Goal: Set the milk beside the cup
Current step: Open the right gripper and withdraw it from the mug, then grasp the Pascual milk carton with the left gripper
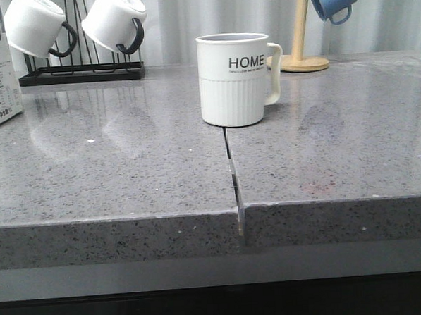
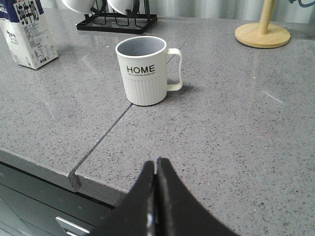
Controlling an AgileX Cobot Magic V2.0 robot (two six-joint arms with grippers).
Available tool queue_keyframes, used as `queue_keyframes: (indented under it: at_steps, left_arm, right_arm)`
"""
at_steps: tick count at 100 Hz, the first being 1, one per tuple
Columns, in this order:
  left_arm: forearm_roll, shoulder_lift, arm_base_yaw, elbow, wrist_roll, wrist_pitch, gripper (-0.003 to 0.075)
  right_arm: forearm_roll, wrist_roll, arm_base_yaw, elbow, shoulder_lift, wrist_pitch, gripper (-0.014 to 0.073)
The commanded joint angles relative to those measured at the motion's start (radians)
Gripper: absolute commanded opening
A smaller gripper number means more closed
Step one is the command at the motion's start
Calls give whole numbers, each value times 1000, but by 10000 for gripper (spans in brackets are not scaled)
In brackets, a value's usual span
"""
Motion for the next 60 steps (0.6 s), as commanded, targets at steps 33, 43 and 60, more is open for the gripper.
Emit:
queue_keyframes:
  at_steps: [33,43,60]
  left_arm:
    - [56,322,-2,-214,0,-141,618]
    - [56,380,-2,-216,0,-255,685]
    - [56,508,-2,-217,0,-354,671]
  right_arm:
    - [-6,0,1,-24,8,-69,-37]
    - [-6,0,1,-24,8,-69,-37]
    - [-6,0,1,-24,8,-69,-37]
